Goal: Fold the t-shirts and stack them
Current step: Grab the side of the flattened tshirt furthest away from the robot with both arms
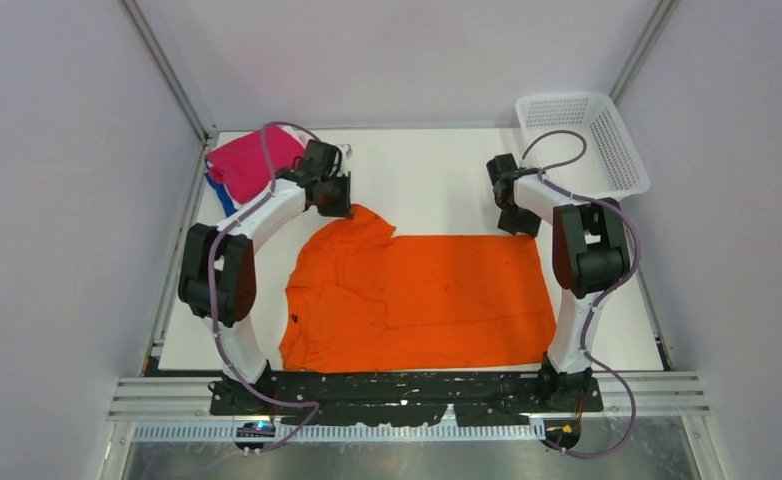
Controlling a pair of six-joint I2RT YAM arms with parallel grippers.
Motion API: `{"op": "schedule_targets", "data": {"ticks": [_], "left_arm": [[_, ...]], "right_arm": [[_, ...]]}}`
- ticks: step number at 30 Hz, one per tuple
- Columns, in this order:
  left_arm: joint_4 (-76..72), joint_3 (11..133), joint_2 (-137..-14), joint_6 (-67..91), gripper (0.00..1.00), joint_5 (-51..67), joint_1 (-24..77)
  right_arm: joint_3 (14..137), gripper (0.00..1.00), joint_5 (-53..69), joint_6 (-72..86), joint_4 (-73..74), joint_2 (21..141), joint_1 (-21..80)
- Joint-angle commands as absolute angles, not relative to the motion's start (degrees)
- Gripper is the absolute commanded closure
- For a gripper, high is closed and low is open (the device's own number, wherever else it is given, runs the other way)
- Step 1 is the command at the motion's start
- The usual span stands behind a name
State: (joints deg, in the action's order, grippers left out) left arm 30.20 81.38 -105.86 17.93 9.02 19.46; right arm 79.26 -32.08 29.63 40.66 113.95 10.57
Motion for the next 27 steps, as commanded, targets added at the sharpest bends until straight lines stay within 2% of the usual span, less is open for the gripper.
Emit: {"op": "schedule_targets", "data": {"ticks": [1, 6, 8, 11, 27], "left_arm": [[26.8, 78.0, -100.1, 14.4, 1.00, 5.7, 21.4], [23.7, 72.4, -95.3, 13.5, 1.00, 4.0, 22.5], [21.9, 69.9, -93.3, 13.3, 1.00, 5.0, 22.6], [19.8, 67.2, -90.4, 13.0, 1.00, 5.9, 23.2], [11.9, 46.9, -69.3, 21.1, 1.00, -4.1, 29.8]], "right_arm": [[76.3, 0.52, -34.4, 31.6, 42.2, 111.0, 10.7], [75.1, 0.67, -34.1, 32.4, 41.4, 110.2, 10.7], [74.6, 0.82, -33.7, 32.0, 39.8, 109.4, 10.7], [74.8, 0.93, -33.8, 31.2, 38.7, 108.4, 10.9], [63.5, 0.95, -33.8, 29.9, 36.7, 93.7, 15.2]]}}
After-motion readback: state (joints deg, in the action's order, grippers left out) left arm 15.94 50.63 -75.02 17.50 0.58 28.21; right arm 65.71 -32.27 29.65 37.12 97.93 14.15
